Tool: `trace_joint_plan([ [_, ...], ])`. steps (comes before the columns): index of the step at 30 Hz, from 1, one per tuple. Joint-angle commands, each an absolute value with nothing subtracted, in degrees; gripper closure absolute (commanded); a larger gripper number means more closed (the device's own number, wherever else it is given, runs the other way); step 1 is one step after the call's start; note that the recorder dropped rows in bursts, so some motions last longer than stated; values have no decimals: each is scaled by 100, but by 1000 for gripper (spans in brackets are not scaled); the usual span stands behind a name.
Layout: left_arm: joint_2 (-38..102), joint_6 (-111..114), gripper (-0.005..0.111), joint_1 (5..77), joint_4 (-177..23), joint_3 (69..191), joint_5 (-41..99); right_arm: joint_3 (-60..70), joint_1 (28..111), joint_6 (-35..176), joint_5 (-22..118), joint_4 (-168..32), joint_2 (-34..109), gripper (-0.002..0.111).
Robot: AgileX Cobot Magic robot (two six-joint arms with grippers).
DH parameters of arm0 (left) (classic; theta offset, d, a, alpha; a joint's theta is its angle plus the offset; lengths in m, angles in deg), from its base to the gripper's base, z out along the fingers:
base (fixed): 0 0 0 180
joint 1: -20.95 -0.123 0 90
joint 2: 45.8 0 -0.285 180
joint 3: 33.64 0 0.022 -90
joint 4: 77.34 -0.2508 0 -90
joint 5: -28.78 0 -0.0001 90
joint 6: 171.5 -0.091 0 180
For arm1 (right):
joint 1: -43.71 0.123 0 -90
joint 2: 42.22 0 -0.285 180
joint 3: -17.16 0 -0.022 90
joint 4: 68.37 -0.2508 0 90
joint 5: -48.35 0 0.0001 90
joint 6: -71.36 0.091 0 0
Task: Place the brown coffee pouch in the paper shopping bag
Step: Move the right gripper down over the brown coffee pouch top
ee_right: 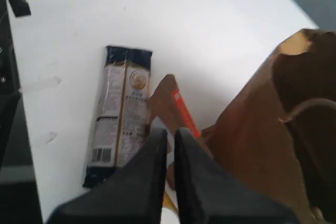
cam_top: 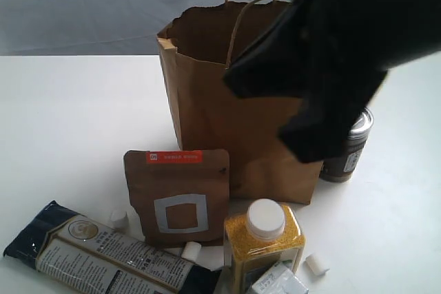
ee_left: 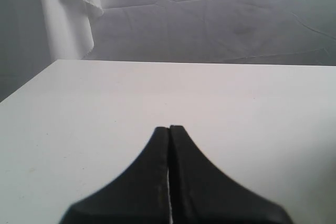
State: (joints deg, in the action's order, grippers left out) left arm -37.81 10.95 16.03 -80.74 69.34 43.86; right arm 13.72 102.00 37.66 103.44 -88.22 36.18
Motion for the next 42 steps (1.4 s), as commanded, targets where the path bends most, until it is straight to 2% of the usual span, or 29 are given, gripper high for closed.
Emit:
trace_joint_plan([
  [1, -3801, 1111, 107, 1581, -8100, 6914, 4363, 2433, 10257, 3666, 11513, -8846, 4810, 81],
  [6, -3801, 1111, 107, 1581, -8100, 6914, 4363, 3149, 10257, 3574, 11831, -8998, 5934, 50],
  [8, -3801, 1111, 107, 1581, -8100, 6914, 4363, 3283, 10257, 3526, 11831, -9091, 6188, 45],
  [19, -3801, 1111, 107, 1581, -8100, 6914, 4363, 3470, 10257, 3024, 11744, -9363, 6731, 45],
  [25, -3801, 1111, 107, 1581, -8100, 6914, 4363, 3470, 10257, 2601, 11637, -10175, 6744, 45],
  [42, -3801, 1111, 107, 1581, -8100, 6914, 4363, 3470, 10257, 2637, 11433, -9429, 6788, 46],
])
